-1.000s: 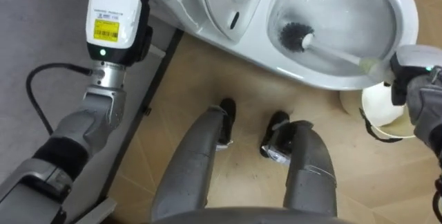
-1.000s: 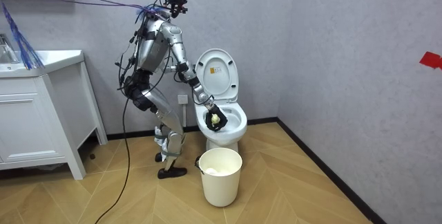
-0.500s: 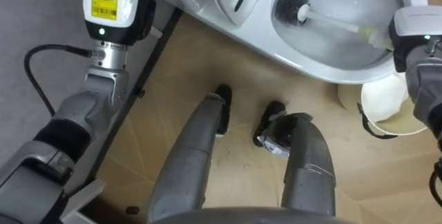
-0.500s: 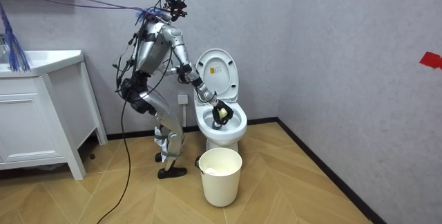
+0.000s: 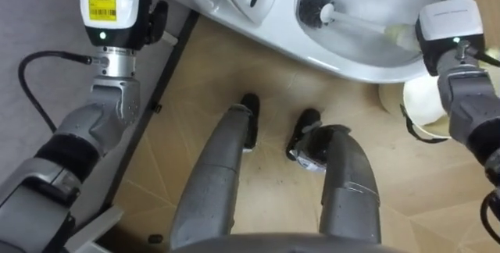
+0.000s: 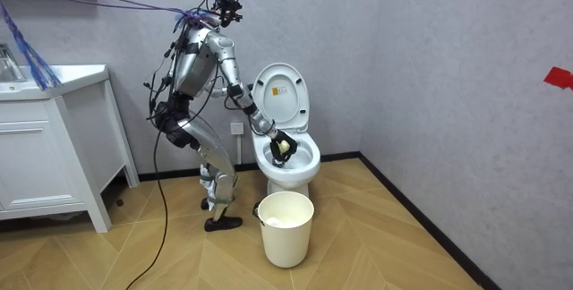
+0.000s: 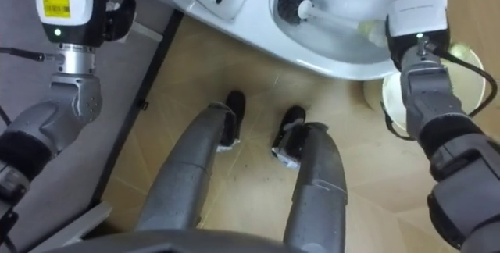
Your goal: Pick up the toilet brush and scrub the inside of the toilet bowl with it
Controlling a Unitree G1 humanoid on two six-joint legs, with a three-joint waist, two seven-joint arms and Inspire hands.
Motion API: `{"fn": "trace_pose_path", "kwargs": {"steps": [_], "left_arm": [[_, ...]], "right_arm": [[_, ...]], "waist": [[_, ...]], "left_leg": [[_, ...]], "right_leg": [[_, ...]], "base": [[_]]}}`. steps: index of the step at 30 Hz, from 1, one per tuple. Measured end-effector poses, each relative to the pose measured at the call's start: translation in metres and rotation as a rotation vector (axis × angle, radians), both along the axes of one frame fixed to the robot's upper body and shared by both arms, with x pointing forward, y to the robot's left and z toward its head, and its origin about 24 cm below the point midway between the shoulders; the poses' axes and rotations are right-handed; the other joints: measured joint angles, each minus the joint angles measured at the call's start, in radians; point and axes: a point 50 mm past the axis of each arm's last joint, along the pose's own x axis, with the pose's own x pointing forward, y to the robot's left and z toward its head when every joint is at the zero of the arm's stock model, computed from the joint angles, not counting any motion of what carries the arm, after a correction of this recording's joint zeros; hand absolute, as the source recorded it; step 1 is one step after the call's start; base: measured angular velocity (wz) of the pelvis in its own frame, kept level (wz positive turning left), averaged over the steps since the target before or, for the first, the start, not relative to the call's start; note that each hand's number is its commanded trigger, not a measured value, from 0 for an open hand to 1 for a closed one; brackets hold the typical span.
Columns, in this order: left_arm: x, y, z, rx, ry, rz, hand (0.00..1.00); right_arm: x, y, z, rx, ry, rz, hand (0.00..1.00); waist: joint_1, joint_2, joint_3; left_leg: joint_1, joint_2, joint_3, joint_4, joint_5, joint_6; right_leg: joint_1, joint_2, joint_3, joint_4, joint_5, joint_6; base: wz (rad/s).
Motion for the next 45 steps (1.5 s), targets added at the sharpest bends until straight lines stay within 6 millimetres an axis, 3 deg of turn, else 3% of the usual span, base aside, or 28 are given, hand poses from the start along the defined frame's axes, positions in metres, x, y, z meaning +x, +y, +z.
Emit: {"fn": "trace_pose_path", "kwargs": {"steps": [6, 10, 12, 17, 19, 22, 25, 29, 33, 36, 45], "left_arm": [[0.002, 0.003, 0.003, 0.016, 0.011, 0.0, 0.0], [0.005, 0.006, 0.006, 0.029, 0.009, 0.015, 0.0], [0.007, 0.006, 0.009, 0.032, -0.001, 0.019, 0.0], [0.011, 0.01, 0.016, 0.063, -0.02, 0.047, 0.0], [0.012, 0.009, 0.015, 0.075, 0.005, 0.047, 0.0], [0.014, 0.007, 0.012, 0.087, 0.052, 0.04, 0.0], [0.013, -0.002, 0.004, 0.094, 0.113, 0.03, 0.0], [0.005, -0.002, -0.01, 0.092, 0.172, 0.045, 0.0], [-0.004, 0.004, -0.021, 0.073, 0.217, 0.072, 0.0], [-0.01, 0.01, -0.02, 0.019, 0.22, 0.092, 0.0], [-0.013, 0.014, -0.019, -0.011, 0.213, 0.102, 0.0]], "right_arm": [[-0.008, -0.017, -0.011, 0.245, 0.016, -0.174, 1.0], [0.004, -0.024, 0.005, 0.462, -0.094, -0.281, 1.0], [0.009, -0.029, 0.015, 0.515, -0.156, -0.32, 1.0], [0.015, -0.03, 0.024, 0.445, -0.162, -0.282, 1.0], [0.015, -0.028, 0.023, 0.413, -0.152, -0.256, 1.0], [0.014, -0.016, 0.019, 0.34, -0.119, -0.162, 1.0], [0.002, 0.0, -0.003, 0.259, -0.043, -0.084, 1.0], [-0.02, 0.011, -0.032, 0.266, 0.019, -0.118, 1.0], [-0.036, 0.027, -0.043, 0.312, 0.048, -0.089, 1.0], [-0.046, 0.042, -0.044, 0.359, 0.071, -0.054, 1.0], [-0.046, 0.04, -0.038, 0.354, 0.114, -0.05, 1.0]], "waist": [[-0.002, 0.007, -0.0011], [-0.033, -0.003, 0.003], [-0.052, -0.014, 0.0055], [-0.086, -0.071, 0.0031], [-0.089, -0.072, 0.0029], [-0.074, -0.056, 0.0028], [-0.056, -0.013, -0.0015], [-0.053, 0.049, -0.0079], [-0.065, 0.06, -0.0138], [-0.077, 0.063, -0.0158], [-0.082, 0.07, -0.0231]], "left_leg": [[0.0, -0.001, 0.002, -0.011, 0.008, -0.007], [-0.002, -0.027, 0.007, -0.03, 0.026, -0.002], [-0.007, -0.034, 0.015, -0.029, 0.03, 0.002], [-0.006, -0.033, 0.027, -0.028, 0.029, 0.003], [0.008, -0.031, 0.029, -0.027, 0.03, 0.005], [0.032, -0.029, 0.018, -0.029, 0.035, 0.013], [0.058, -0.03, 0.002, -0.029, 0.035, 0.017], [0.084, -0.031, 0.015, -0.036, 0.029, 0.026], [0.111, -0.025, 0.027, -0.062, 0.029, 0.024], [0.113, -0.001, 0.022, -0.067, 0.024, 0.011], [0.108, 0.004, 0.009, -0.069, 0.016, -0.007]], "right_leg": [[-0.009, -0.001, 0.003, 0.004, 0.007, -0.015], [-0.03, -0.028, 0.013, 0.031, 0.003, -0.018], [-0.042, -0.044, 0.02, 0.053, -0.005, -0.015], [-0.045, -0.05, 0.026, 0.058, 0.001, -0.011], [-0.026, -0.049, 0.025, 0.051, 0.007, -0.004], [0.006, -0.032, 0.023, 0.021, 0.014, 0.012], [0.048, -0.019, 0.016, -0.008, 0.021, 0.018], [0.069, -0.018, 0.026, -0.021, 0.023, 0.027], [0.084, -0.016, 0.034, -0.036, 0.027, 0.03], [0.096, 0.009, 0.023, -0.064, 0.03, 0.017], [0.094, 0.019, 0.018, -0.068, 0.031, -0.01]], "base": [[0.03], [0.16], [0.25], [0.02], [-0.03], [-0.16], [-0.09], [-0.12], [-0.1], [-0.06], [-0.01]]}}
